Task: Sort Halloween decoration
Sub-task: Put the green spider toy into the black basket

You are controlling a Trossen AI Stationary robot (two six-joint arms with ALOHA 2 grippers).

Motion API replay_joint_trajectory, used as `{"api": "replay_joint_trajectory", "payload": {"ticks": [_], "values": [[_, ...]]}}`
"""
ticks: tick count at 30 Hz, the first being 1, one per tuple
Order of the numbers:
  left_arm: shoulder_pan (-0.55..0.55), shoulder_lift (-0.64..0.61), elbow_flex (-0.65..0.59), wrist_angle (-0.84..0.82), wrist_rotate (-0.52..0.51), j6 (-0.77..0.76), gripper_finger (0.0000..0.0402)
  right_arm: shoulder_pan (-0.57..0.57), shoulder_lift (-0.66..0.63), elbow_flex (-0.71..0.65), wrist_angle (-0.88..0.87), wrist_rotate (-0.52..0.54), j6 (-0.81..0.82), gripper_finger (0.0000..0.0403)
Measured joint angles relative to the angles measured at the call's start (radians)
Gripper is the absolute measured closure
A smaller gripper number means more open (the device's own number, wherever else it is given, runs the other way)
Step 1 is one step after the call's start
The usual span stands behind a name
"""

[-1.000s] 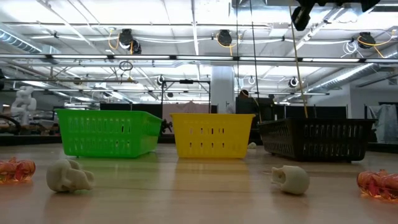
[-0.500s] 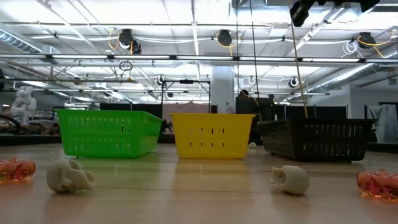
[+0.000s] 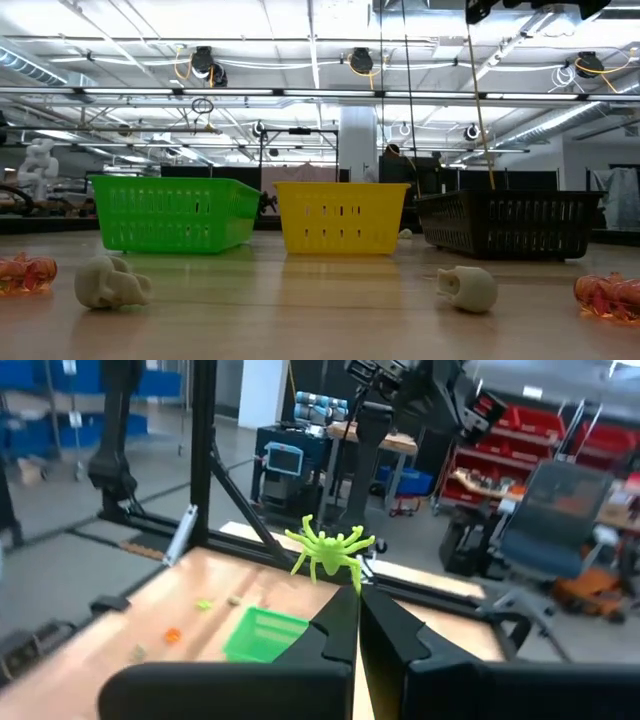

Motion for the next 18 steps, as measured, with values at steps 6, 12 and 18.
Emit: {"api": "replay_joint_trajectory", "payload": {"ticks": [6,12,18], "values": [[0.0,0.0,0.0,0.0,0.0,0.0,0.0393,0.0,0.0,0.0,0.0,0.001,-0.049,0.0403],[0.0,0.0,0.0,0.0,0.0,0.0,0.0393,0.0,0.0,0.0,0.0,0.0,-0.06,0.0403],[0.0,0.0,0.0,0.0,0.0,0.0,0.0393,0.0,-0.004,0.0,0.0,-0.001,-0.034,0.0403]]}}
